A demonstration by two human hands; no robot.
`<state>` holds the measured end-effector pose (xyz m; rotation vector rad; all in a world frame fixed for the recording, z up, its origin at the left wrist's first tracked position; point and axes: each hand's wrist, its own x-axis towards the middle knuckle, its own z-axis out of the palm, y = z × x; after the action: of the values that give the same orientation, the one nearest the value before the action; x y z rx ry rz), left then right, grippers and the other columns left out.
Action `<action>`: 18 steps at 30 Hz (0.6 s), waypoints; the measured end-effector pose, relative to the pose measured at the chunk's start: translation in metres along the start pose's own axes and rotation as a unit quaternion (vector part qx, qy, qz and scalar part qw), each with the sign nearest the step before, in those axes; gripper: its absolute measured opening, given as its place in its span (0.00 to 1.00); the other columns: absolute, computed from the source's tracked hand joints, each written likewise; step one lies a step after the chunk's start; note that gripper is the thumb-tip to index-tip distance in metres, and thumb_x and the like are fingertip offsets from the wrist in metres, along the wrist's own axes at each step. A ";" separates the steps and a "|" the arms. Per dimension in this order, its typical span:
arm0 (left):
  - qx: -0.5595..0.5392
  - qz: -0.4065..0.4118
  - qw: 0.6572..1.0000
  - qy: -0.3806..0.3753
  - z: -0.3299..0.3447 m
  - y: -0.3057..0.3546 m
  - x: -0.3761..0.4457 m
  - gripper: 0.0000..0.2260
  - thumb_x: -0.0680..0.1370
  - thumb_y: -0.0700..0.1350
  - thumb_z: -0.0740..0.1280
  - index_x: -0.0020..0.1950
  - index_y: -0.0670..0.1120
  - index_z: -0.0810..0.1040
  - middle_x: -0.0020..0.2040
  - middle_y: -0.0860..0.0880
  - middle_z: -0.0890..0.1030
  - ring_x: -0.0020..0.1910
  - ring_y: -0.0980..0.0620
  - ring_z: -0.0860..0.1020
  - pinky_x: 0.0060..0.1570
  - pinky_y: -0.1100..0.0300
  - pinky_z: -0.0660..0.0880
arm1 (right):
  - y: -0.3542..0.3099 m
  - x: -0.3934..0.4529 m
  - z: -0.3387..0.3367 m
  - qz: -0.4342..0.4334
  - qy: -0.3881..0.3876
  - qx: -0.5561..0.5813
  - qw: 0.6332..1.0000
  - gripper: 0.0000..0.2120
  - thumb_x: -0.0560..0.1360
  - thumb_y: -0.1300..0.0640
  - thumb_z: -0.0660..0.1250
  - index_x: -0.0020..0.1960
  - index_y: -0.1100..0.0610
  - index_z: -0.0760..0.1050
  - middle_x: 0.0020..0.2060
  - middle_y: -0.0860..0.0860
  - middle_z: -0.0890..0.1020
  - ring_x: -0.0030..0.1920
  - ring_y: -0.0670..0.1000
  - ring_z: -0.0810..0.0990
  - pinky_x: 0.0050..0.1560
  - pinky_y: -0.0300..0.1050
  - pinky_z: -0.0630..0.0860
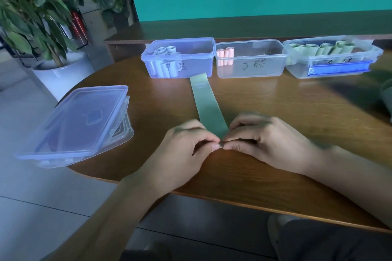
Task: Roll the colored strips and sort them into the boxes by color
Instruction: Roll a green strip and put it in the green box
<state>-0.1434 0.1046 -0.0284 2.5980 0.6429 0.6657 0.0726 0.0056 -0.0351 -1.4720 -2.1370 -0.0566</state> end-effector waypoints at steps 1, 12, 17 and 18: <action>0.004 -0.001 1.000 0.005 0.000 0.000 0.000 0.07 0.79 0.48 0.69 0.54 0.53 0.85 0.49 0.60 0.79 0.51 0.62 0.77 0.51 0.76 0.68 | 0.001 0.001 0.000 0.007 -0.002 0.007 1.000 0.12 0.81 0.45 0.66 0.57 0.48 0.84 0.51 0.44 0.80 0.54 0.42 0.78 0.54 0.45 0.78; 0.026 -0.002 1.000 -0.010 0.000 -0.003 0.003 0.05 0.77 0.51 0.71 0.52 0.54 0.84 0.45 0.62 0.76 0.49 0.62 0.75 0.46 0.75 0.69 | 0.010 0.009 0.000 -0.035 0.001 -0.025 0.999 0.14 0.83 0.48 0.63 0.58 0.53 0.84 0.51 0.48 0.78 0.55 0.47 0.78 0.51 0.48 0.79; 0.023 -0.004 1.000 -0.007 0.000 -0.005 0.006 0.08 0.80 0.50 0.68 0.55 0.52 0.84 0.50 0.59 0.78 0.51 0.63 0.75 0.51 0.78 0.66 | 0.011 0.010 0.001 -0.024 -0.006 0.012 1.000 0.11 0.80 0.49 0.69 0.58 0.52 0.84 0.52 0.46 0.80 0.56 0.45 0.79 0.56 0.46 0.77; 0.027 -0.004 1.000 -0.001 0.000 -0.005 0.007 0.09 0.80 0.51 0.66 0.56 0.52 0.84 0.50 0.59 0.79 0.52 0.63 0.75 0.51 0.79 0.66 | 0.012 0.011 0.001 -0.014 -0.009 0.019 1.000 0.11 0.79 0.48 0.69 0.58 0.51 0.84 0.52 0.45 0.80 0.56 0.45 0.79 0.56 0.47 0.77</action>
<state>-0.1396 0.1118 -0.0283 2.6440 0.6792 0.6510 0.0801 0.0204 -0.0347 -1.4259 -2.1601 -0.0123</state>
